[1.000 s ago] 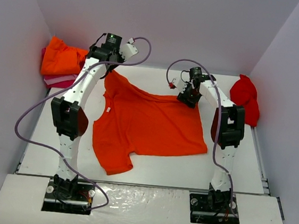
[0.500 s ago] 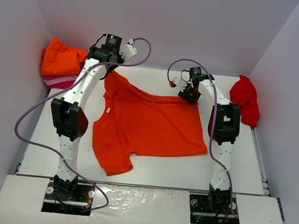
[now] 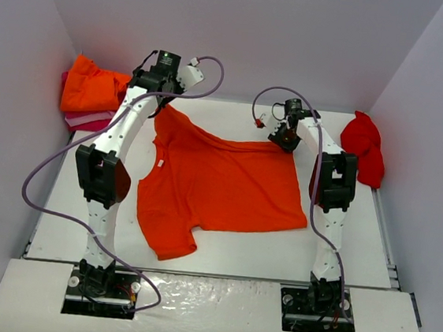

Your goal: Fold and stack the t-shirts

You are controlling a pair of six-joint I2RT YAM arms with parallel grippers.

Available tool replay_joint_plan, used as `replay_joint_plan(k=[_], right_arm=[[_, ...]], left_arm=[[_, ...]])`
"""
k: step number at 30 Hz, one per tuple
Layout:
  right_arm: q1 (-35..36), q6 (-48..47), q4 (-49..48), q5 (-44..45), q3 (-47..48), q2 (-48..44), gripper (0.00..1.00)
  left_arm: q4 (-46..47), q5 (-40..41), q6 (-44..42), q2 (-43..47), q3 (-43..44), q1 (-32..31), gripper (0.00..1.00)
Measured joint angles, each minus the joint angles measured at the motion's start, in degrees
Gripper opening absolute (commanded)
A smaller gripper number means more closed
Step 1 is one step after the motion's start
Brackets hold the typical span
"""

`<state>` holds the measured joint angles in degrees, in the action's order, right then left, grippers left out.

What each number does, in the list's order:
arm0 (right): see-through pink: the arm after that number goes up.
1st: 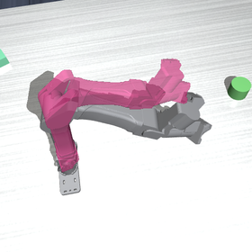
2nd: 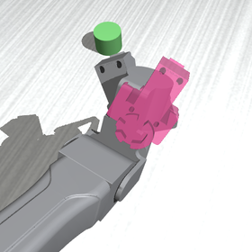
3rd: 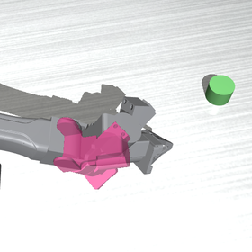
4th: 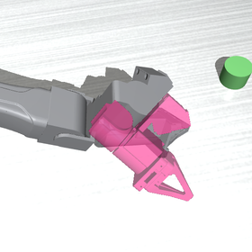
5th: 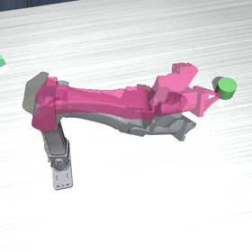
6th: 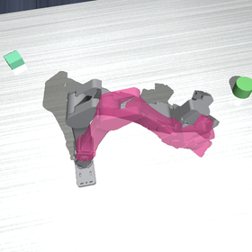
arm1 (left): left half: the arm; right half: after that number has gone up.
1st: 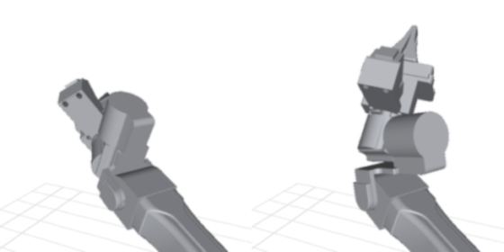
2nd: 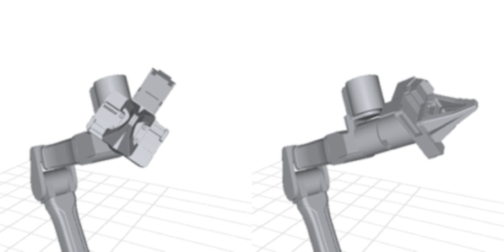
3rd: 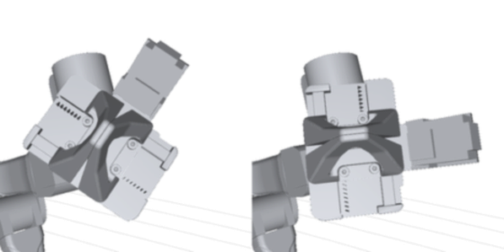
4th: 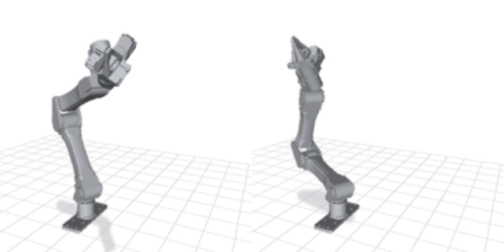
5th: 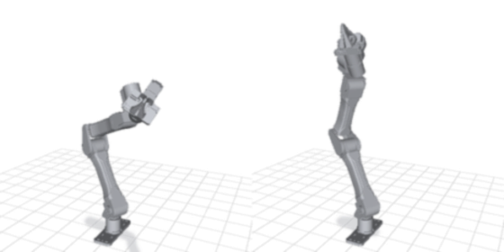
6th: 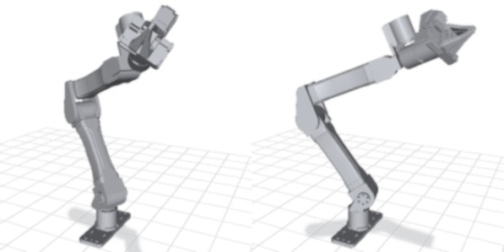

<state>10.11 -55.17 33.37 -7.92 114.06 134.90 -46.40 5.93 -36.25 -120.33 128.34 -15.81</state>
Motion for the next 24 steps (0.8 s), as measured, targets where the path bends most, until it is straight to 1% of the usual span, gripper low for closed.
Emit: replay_joint_plan(k=[5,6,7,8,9,10,12,14,15,24], right_arm=[[0.00,0.14,0.03,-0.02,0.00,0.51,0.25],[0.00,0.17,0.04,-0.02,0.00,0.58,0.28],[0.00,0.19,0.04,-0.02,-0.01,0.63,0.33],[0.00,0.19,0.02,-0.02,-0.04,0.65,0.34],[0.04,0.18,0.02,-0.01,-0.08,0.65,0.33],[0.07,0.16,0.02,0.00,-0.13,0.65,0.30],[0.07,0.08,0.02,0.00,-0.29,0.65,0.14],[0.07,-0.06,0.06,0.01,-0.49,0.65,0.07],[0.07,-0.05,0.09,0.02,-0.51,0.66,0.01],[0.11,0.46,0.04,0.85,-0.34,0.78,0.00]], left_arm=[[0.01,0.13,-0.15,-0.01,-0.86,0.00,0.00],[0.02,0.15,-0.21,-0.02,-1.01,0.00,0.00],[0.03,0.16,-0.25,-0.02,-1.15,0.00,0.00],[0.05,0.18,-0.26,0.00,-1.28,0.00,0.00],[0.04,0.19,-0.28,-0.01,-1.42,0.00,0.00],[0.03,0.20,-0.29,-0.02,-1.52,0.00,0.00],[0.04,0.20,-0.29,-0.02,-1.55,0.00,0.00],[0.06,0.22,-0.32,-0.02,-1.55,0.00,0.00],[0.07,0.25,-0.36,-0.03,-1.55,0.00,0.00],[1.10,1.15,-0.51,0.01,-2.03,-0.19,0.00]])
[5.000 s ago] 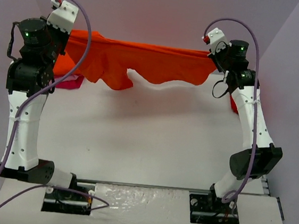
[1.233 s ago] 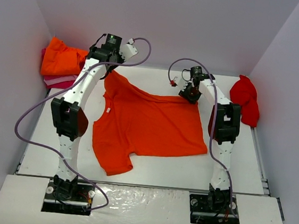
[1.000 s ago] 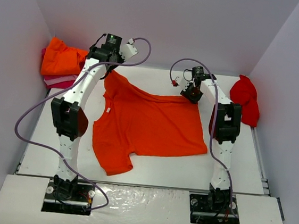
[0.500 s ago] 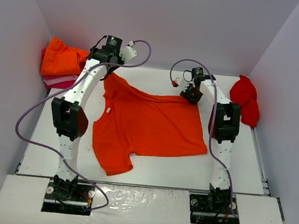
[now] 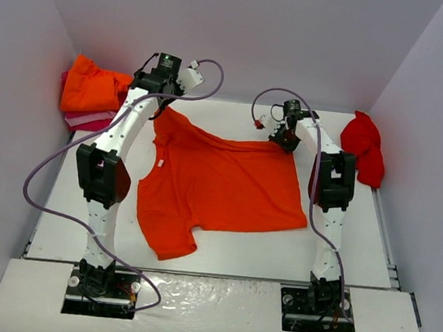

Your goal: Fold and stack the t-shirts

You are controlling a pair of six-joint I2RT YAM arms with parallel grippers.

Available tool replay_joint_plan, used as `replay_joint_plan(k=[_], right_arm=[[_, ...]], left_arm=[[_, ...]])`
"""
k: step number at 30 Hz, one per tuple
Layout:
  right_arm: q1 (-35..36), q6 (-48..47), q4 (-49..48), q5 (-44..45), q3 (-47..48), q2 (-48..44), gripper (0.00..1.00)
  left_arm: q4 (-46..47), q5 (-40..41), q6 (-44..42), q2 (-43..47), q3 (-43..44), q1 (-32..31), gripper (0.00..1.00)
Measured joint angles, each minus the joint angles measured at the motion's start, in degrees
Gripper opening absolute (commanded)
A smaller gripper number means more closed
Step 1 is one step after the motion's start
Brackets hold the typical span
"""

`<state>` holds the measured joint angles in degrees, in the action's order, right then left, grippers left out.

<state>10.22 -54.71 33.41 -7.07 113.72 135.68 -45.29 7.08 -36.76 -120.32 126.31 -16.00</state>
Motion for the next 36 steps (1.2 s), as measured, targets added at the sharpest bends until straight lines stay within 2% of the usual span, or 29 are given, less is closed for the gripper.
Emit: replay_joint_plan(k=[4,9,13,17,21,25,30,36], right_arm=[[0.03,1.41,-0.21,2.72,1.47,-0.16,0.00],[0.32,3.57,-6.50,13.47,4.28,-3.84,0.00],[0.37,5.19,-13.14,19.68,5.20,-13.50,0.00],[0.55,8.05,-18.11,18.51,-2.03,-32.00,0.00],[1.59,10.46,-21.16,15.41,-12.18,-51.66,0.00],[1.88,13.21,-20.61,11.77,-17.09,-63.94,0.00],[1.38,15.74,-15.76,8.14,-17.52,-70.65,0.00],[0.29,17.79,-10.37,3.36,-17.16,-73.42,0.00]], left_arm=[[2.48,1.78,0.16,0.92,-2.37,-0.07,0.00],[9.52,8.24,0.37,4.34,-4.41,-0.11,0.00],[15.46,12.96,1.09,12.44,-5.54,0.58,0.00],[17.18,13.14,2.83,26.65,-10.15,1.21,0.00],[10.89,4.44,5.05,40.23,-9.66,2.47,0.00],[-1.72,-10.00,5.87,48.58,-0.65,4.91,0.00],[-14.63,-24.17,6.17,53.58,12.66,6.17,0.00],[-21.90,-32.22,6.37,57.28,21.15,6.41,0.00]])
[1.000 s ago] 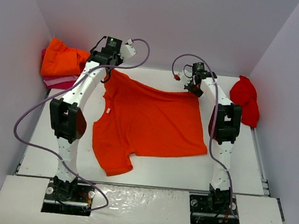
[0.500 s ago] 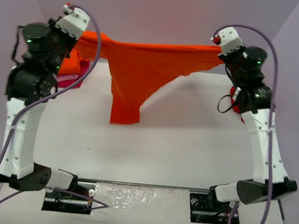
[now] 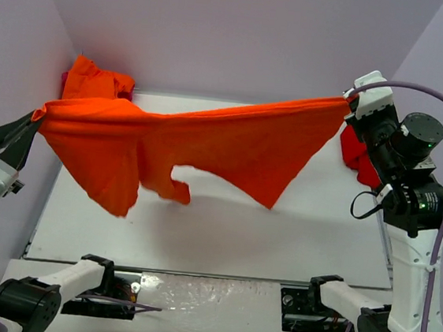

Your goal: Fold and stack the t-shirts

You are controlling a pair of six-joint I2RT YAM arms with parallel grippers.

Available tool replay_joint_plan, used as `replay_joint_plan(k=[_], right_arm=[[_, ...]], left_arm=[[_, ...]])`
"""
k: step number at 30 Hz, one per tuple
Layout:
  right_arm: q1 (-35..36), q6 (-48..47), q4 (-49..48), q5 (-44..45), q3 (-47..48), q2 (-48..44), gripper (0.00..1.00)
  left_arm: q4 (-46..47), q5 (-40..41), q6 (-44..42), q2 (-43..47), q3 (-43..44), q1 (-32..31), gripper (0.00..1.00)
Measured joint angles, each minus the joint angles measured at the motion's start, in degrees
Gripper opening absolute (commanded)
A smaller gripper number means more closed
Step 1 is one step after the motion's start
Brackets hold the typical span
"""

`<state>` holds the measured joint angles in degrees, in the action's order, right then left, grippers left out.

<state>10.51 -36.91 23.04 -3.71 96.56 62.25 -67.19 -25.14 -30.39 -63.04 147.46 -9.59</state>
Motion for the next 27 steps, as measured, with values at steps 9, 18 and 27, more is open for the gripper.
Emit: replay_joint_plan(k=[9,18,27], right_arm=[[0.04,-2.64,3.70,3.58,1.06,5.63,0.00],[-0.09,-7.66,1.44,7.00,-1.19,29.09,0.00],[-1.04,-8.54,-1.43,8.48,15.49,66.91,0.00]], left_arm=[[-3.68,1.06,-2.52,-13.93,3.30,-4.03,0.00],[-4.37,5.03,-11.44,-45.01,2.94,-4.99,0.00],[1.87,8.98,-17.43,-71.60,3.18,-2.97,0.00]])
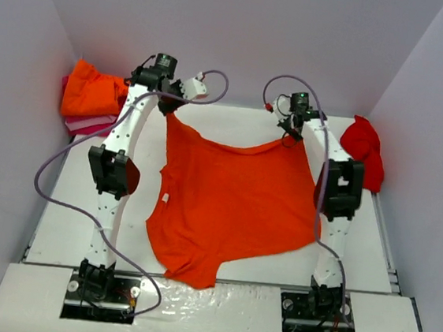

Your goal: Fold and stack the t-shirts

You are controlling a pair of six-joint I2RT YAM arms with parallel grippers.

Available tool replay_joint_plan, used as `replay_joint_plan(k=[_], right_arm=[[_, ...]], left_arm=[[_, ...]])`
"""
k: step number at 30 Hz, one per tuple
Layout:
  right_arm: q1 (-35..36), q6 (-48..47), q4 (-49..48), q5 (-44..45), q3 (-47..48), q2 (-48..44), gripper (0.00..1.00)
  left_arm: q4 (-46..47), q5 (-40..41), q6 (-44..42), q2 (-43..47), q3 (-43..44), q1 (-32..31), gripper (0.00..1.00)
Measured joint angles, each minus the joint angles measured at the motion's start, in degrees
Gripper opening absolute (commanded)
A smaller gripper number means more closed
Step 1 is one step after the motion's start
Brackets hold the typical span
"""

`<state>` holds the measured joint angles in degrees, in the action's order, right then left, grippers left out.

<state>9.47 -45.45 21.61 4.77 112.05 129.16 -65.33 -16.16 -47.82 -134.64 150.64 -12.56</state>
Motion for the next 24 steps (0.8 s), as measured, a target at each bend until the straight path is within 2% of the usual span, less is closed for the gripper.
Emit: replay_joint_plan(k=[4,8,18,24], right_arm=[[-0.67,-0.35,-2.58,2.03,14.27,14.10,0.00],[-1.21,-0.93,-3.57,3.58,21.41,20.88,0.00],[-1.02,-0.87,-9.48,4.73,21.99,21.60,0.00],[-1.05,-0.37,-10.90,4.92,21.04,20.70,0.00]], left_arm=[[4.96,2.02,-1.65,-6.11,0.03,2.64,0.00],[10.09,4.64,-2.55,-9.14,0.03,5.18,0.00],[18.53,7.63,-3.05,-10.22,2.37,6.54,0.00],[19.21,9.44,-3.60,-9.00,1.55,5.62,0.00]])
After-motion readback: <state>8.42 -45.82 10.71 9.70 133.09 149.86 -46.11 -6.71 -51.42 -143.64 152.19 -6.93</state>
